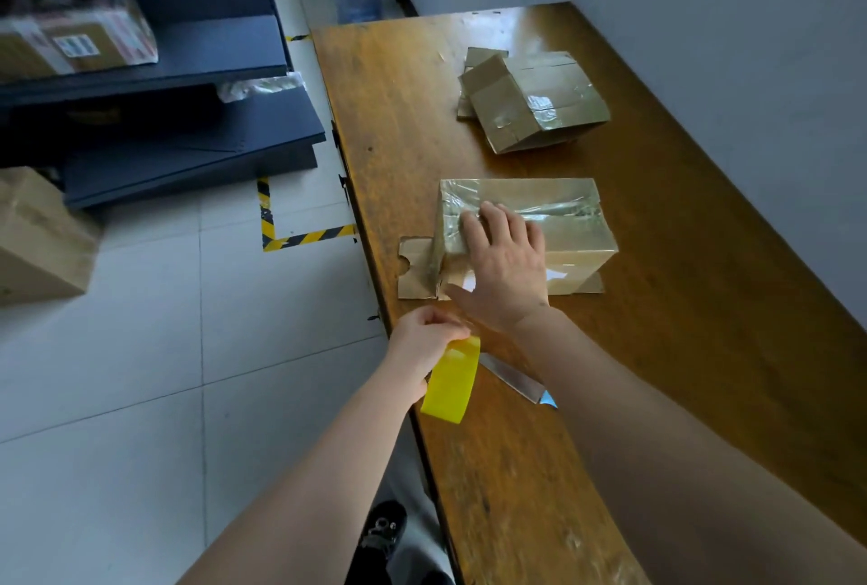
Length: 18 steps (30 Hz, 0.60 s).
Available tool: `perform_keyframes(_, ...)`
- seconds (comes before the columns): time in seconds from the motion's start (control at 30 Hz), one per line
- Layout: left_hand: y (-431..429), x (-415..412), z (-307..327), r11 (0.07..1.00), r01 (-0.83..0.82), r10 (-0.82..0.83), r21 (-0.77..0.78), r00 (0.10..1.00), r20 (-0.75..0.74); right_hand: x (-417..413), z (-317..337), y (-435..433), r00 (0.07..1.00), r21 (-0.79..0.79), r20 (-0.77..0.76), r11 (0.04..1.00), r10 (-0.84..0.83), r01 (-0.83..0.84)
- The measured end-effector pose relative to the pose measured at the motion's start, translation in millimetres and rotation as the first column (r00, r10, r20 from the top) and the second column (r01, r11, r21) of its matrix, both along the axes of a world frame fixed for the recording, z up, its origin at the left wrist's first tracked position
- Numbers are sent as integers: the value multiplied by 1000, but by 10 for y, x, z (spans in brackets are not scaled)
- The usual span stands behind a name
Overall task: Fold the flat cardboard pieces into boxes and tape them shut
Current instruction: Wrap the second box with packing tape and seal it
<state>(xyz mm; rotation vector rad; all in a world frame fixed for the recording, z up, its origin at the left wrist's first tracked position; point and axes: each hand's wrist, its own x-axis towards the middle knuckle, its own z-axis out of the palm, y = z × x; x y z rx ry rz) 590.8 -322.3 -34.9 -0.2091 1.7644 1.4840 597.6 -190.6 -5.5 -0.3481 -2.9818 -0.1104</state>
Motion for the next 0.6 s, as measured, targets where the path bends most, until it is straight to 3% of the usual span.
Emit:
perform_keyframes(0.13, 25, 43, 25, 1000, 28, -28, -9, 1000, -3, 110, 45, 99, 996, -78, -53, 994, 68, -72)
perform_keyframes(0.33, 7, 15, 68, 1000, 25, -25, -14, 1000, 8, 121, 19, 71, 980, -34, -197, 999, 24, -32)
perform_keyframes(0.5, 4, 39, 115, 1000, -4, 4, 12, 1000, -7, 53, 94, 87, 996, 10, -82, 1000, 26, -26)
perform_keyframes(0.6, 14, 23, 167, 998, -48, 49, 38, 998, -39, 126, 180, 125, 997, -186, -68, 981, 42, -54)
